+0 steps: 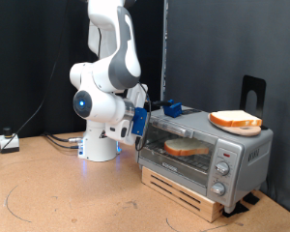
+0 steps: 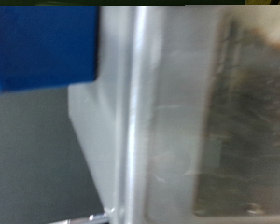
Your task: Make a piece of toast with the oven
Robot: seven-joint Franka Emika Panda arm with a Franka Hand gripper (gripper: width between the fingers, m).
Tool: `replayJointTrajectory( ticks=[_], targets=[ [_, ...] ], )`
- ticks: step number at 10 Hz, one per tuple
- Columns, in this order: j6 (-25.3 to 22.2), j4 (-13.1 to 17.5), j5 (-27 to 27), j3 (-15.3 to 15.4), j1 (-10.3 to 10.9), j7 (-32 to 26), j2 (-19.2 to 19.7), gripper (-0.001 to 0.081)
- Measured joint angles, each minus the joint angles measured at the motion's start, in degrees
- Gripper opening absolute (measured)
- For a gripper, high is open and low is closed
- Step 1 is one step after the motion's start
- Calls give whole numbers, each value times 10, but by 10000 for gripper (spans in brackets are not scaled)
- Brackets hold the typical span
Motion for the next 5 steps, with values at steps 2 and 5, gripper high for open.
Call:
replayJointTrajectory(
  ticks=[2,5],
  targets=[
    [18,23,-15,-12,-21,38,13,807],
    [15,72,-78,-24,-43,115,59,807]
  ],
)
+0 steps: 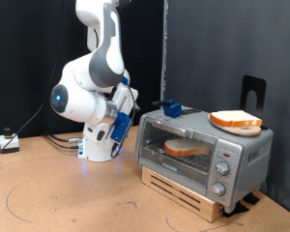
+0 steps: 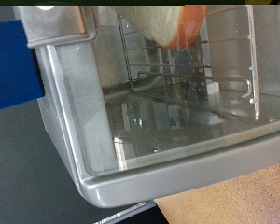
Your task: Make a piece of toast with the oven
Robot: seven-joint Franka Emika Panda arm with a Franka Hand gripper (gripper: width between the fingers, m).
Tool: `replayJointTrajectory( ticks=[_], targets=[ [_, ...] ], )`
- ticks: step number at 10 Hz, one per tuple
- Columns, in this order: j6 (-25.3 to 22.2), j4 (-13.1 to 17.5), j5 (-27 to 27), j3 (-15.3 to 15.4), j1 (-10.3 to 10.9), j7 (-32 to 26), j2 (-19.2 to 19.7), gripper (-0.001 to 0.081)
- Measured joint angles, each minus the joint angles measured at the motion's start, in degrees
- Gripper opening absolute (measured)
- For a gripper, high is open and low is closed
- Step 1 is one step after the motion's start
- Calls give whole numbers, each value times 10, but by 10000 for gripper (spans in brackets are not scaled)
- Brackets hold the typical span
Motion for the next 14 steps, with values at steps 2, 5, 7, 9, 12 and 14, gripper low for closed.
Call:
replayJointTrajectory(
  ticks=[2,5,7,9,12,14],
  targets=[
    [-3,0,21,1,0,-11,1,807],
    [-17,50,40,8,3,-5,42,807],
    [-18,97,34,14,6,-2,87,807],
    [10,135,44,20,12,7,125,807],
    [58,149,74,24,18,31,142,807],
    [16,160,30,19,14,21,143,807]
  ],
)
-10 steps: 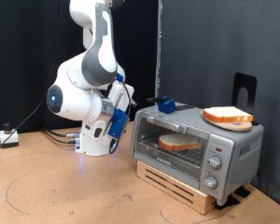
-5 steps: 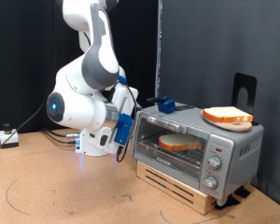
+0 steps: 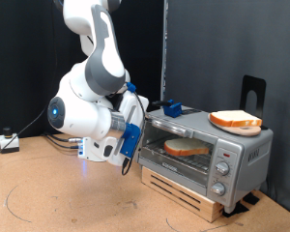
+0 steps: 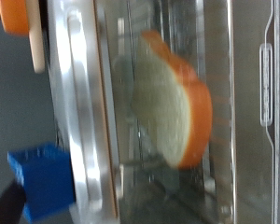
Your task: Make a piece of toast with the oven
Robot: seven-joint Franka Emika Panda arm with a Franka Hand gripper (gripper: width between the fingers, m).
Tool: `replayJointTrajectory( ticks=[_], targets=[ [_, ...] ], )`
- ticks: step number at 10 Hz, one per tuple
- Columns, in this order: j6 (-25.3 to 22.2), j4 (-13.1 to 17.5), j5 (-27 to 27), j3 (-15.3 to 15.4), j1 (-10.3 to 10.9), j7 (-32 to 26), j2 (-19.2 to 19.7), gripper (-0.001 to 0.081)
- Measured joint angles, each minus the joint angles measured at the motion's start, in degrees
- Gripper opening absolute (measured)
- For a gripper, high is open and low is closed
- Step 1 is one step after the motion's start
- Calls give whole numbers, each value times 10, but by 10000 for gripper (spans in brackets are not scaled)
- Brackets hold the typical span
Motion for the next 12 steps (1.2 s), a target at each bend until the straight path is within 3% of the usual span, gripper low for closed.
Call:
replayJointTrajectory(
  ticks=[2,4,7,9,10,12],
  targets=[
    [-47,29,-47,-12,-11,-19,5,807],
    [-76,60,-55,-27,-22,-20,14,807],
    [-45,69,-27,-39,-26,1,23,807],
    [-49,71,-20,-36,-25,-10,26,807],
    [-67,86,-18,-28,-21,-8,40,807],
    [-152,155,-45,-14,-1,27,99,807]
  ],
)
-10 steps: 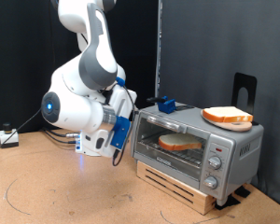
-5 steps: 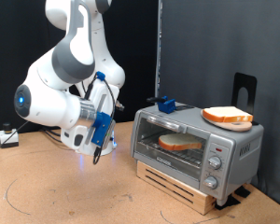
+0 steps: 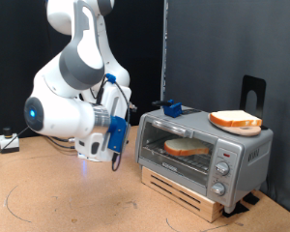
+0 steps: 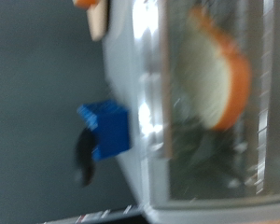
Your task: Make a piece of toast with the oven
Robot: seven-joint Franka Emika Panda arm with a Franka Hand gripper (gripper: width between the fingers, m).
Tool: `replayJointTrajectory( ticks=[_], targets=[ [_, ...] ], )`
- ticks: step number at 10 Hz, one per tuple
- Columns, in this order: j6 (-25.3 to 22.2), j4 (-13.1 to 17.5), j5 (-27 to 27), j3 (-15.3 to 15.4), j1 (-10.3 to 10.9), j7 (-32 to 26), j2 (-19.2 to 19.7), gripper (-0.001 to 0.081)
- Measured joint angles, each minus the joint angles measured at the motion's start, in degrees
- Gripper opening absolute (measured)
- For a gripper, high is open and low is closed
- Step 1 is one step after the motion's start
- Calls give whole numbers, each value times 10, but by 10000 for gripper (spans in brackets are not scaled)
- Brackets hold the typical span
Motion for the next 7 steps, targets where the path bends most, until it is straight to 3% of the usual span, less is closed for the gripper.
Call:
replayJointTrajectory(
  ticks=[1,2,3,5,7],
  targets=[
    [-30,37,-16,4,13,18,33,807],
    [-29,64,-18,5,26,33,59,807],
    [3,75,-5,5,36,53,72,807],
    [90,78,22,3,52,81,78,807],
    [82,78,37,5,52,71,83,807]
  ],
)
